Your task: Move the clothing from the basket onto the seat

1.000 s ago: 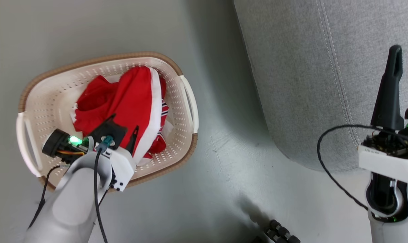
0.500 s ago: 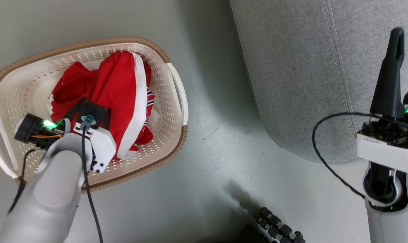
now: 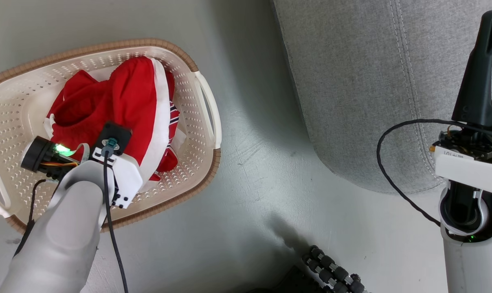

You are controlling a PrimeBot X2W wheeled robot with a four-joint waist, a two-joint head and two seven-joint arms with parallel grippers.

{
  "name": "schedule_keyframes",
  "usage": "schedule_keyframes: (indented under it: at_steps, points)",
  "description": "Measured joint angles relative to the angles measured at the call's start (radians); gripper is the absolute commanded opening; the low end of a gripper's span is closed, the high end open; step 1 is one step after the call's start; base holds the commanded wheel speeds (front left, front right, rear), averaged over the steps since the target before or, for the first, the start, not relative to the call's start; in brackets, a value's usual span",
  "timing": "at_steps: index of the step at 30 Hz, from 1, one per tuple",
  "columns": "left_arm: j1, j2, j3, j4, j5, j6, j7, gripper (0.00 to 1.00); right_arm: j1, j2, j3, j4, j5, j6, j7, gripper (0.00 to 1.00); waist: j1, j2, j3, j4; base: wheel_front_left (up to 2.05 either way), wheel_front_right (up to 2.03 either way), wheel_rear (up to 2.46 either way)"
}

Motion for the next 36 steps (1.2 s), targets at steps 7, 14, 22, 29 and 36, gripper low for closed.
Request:
schedule_keyframes:
  at_steps: [7, 14, 22, 29, 36]
  points:
    - [0.0, -0.007, -0.007, 0.017, 0.0, -0.001, -0.014, 0.0, -0.007, 0.0, 0.001, 0.008, 0.004, 0.0, 0.0, 1.0, 0.0, 0.0, -0.015, 0.0, 0.0, 0.0, 0.0]
    - [0.0, -0.016, -0.012, 0.022, 0.0, -0.007, -0.05, 0.0, -0.007, 0.0, 0.001, 0.028, 0.004, 0.0, -0.003, 1.0, 0.0, 0.0, -0.038, 0.002, 0.0, 0.0, 0.0]
    - [0.005, -0.039, -0.02, 0.022, 0.0, -0.006, -0.093, 0.0, -0.008, 0.0, 0.005, 0.042, 0.002, 0.0, -0.006, 1.0, 0.0, 0.0, -0.075, 0.013, 0.0, 0.0, 0.0]
    - [0.019, -0.043, -0.012, 0.016, -0.006, 0.012, -0.125, 0.0, -0.009, 0.0, 0.012, 0.063, -0.016, 0.0, -0.006, 1.0, -0.0001, 0.0, -0.118, 0.031, 0.0, 0.0, 0.0]
    - [0.026, -0.054, -0.007, -0.018, -0.02, 0.012, -0.147, 0.0, -0.009, 0.0, 0.019, 0.075, -0.045, 0.0, -0.006, 1.0, -0.0001, 0.0, -0.161, 0.051, 0.0, 0.0, 0.0]
